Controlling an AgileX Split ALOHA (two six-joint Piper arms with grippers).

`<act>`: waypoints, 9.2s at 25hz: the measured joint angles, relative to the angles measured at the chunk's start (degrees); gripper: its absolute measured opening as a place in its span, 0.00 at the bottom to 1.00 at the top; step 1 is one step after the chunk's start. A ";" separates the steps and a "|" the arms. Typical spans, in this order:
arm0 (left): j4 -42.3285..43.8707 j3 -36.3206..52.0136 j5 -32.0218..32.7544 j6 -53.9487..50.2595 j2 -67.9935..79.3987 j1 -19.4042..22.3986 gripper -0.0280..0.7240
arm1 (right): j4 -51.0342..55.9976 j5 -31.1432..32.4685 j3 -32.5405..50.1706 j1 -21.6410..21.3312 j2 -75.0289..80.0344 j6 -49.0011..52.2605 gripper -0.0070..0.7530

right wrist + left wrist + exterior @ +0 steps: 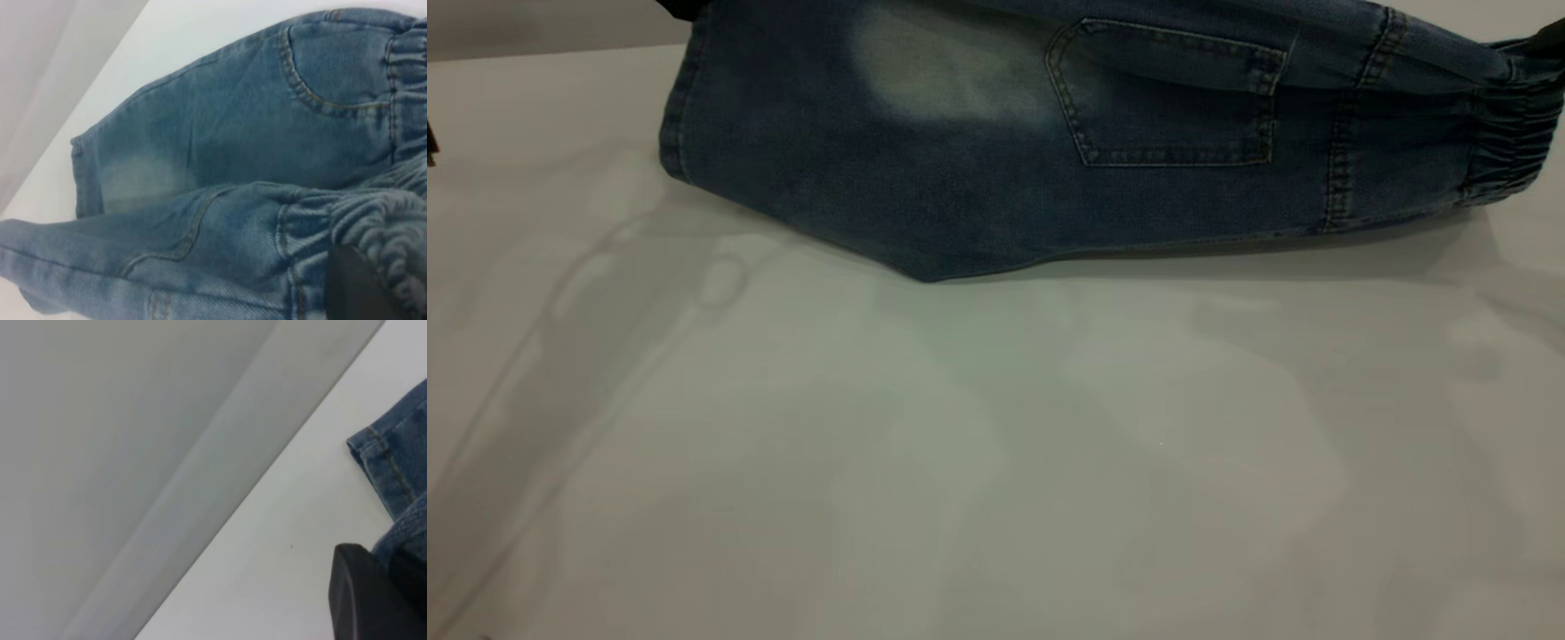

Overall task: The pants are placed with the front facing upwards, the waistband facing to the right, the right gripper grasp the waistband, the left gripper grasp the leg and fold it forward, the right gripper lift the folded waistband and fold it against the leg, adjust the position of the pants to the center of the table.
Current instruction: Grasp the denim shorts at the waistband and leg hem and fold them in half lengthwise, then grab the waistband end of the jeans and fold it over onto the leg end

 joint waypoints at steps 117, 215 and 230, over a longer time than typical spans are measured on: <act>0.75 -17.55 18.19 -3.69 12.47 -5.25 0.62 | -17.42 11.26 -23.41 0.06 26.33 18.76 0.68; -25.45 -17.78 27.25 9.54 23.08 -18.95 0.53 | -16.50 15.36 -24.79 0.60 16.04 16.61 0.10; -30.82 -17.29 31.70 15.46 21.31 -23.74 0.53 | -10.25 21.05 -24.79 11.93 12.68 13.52 0.10</act>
